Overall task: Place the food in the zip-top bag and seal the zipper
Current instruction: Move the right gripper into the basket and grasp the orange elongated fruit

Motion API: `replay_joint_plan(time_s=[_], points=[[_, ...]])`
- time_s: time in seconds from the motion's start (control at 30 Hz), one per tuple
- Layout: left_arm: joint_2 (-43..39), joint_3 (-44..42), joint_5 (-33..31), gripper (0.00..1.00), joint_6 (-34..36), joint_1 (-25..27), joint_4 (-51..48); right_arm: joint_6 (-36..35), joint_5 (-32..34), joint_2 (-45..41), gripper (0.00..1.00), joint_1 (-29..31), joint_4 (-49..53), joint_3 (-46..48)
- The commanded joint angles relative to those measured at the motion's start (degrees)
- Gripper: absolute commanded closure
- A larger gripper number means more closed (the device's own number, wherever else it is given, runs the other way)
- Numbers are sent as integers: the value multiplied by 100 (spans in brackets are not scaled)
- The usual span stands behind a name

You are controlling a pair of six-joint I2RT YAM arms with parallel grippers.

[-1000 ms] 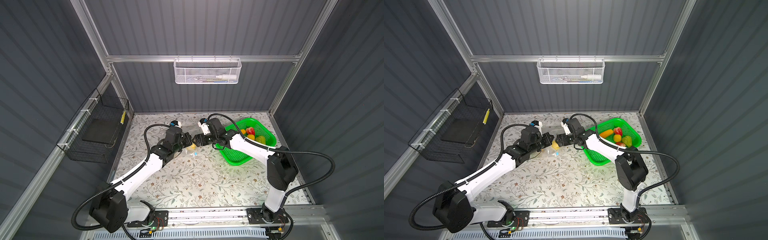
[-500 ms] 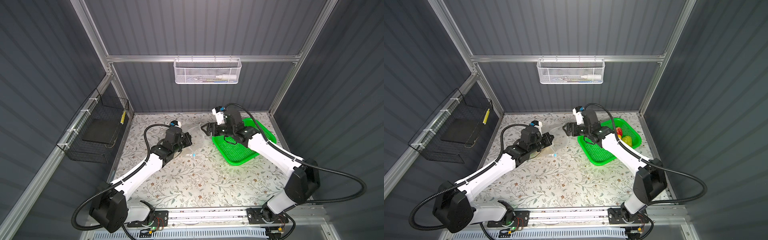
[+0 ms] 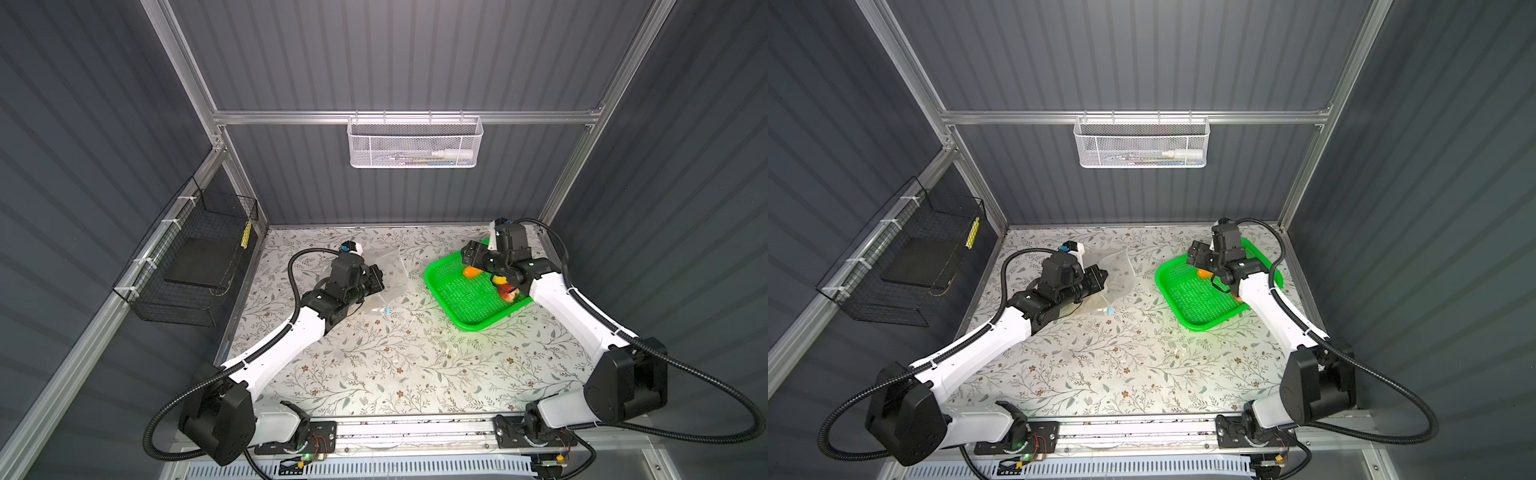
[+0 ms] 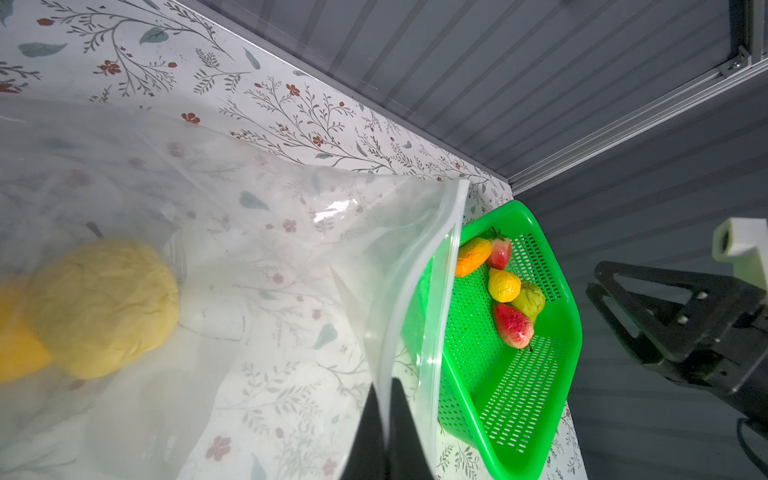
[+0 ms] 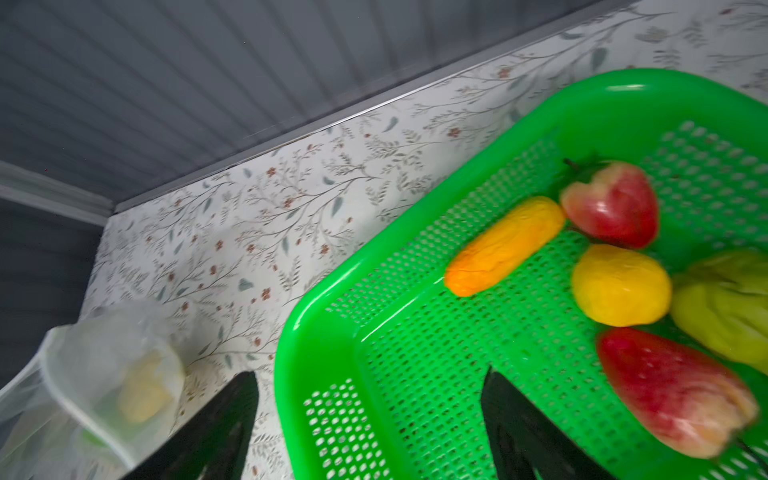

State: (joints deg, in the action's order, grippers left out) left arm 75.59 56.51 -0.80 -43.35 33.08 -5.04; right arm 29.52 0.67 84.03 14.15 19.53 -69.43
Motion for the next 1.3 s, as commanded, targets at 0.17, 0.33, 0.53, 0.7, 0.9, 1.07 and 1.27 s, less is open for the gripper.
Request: replay_joint_plan(time_s=[0.17, 0.33, 0.53, 0.7, 0.9, 1.07, 1.27], points=[[-17, -30, 10, 100, -28, 23, 7, 400, 256, 847, 16, -522, 356, -207], [-53, -22, -52, 100, 15, 23, -37, 467, 256, 1480, 19, -614, 469, -548], [-53, 6, -94, 100, 60, 23, -85, 636, 287, 2078, 22, -680, 432, -889], [-52, 39, -126, 100, 108, 23, -122, 791, 183, 2457, 23, -747, 359, -1075], [-59, 32, -166, 100, 120, 23, -147, 902, 54, 2858, 25, -791, 306, -1311], [-89, 6, -201, 100, 117, 23, -177, 998, -66, 3189, 25, -796, 306, -1526], [-146, -19, -254, 100, 119, 23, -203, 1065, -136, 3419, 26, -800, 306, -1653]])
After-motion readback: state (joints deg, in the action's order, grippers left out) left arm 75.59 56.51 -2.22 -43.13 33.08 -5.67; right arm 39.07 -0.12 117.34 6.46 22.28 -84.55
